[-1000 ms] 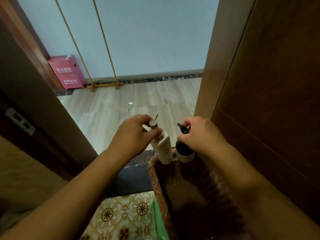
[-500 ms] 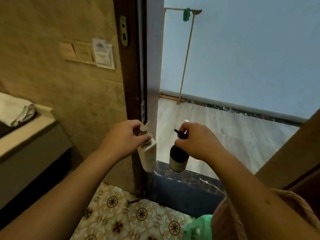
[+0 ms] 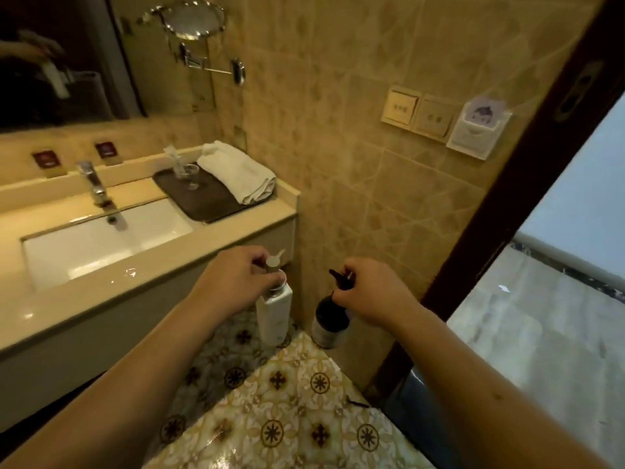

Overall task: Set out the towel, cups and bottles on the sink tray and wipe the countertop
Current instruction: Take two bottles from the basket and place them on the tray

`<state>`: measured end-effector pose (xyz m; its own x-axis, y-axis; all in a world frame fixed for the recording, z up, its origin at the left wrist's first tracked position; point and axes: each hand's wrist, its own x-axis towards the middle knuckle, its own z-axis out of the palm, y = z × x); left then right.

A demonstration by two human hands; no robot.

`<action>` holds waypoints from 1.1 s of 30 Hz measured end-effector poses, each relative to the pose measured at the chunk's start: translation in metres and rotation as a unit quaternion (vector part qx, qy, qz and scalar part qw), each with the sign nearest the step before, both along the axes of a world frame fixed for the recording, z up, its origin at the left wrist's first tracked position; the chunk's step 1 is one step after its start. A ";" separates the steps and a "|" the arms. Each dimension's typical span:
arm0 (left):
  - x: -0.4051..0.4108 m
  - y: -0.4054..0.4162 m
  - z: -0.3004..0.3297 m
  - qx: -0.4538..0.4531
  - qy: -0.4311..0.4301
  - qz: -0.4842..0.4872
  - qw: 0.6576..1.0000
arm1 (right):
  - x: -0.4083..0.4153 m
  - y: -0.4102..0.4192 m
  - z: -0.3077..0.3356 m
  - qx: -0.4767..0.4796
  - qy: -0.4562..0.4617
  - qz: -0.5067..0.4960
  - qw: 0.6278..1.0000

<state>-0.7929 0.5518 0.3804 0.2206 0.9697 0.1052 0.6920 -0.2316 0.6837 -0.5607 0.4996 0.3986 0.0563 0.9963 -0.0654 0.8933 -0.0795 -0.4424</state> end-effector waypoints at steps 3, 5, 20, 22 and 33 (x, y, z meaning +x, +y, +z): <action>-0.044 0.006 -0.005 -0.002 -0.010 0.054 0.998 | -0.040 0.025 -0.004 0.002 0.009 0.046 0.999; -0.066 0.010 -0.008 -0.005 -0.011 0.082 0.997 | -0.063 0.041 -0.007 0.009 0.013 0.074 0.997; -0.146 0.122 -0.030 -0.048 0.001 0.212 0.976 | -0.148 0.216 -0.044 -0.023 0.073 0.205 0.976; -0.146 0.152 -0.027 -0.056 -0.001 0.226 0.972 | -0.148 0.251 -0.045 -0.030 0.074 0.215 0.973; -0.142 0.288 -0.005 -0.023 -0.058 0.289 0.955 | -0.153 0.415 -0.030 -0.006 0.078 0.259 0.963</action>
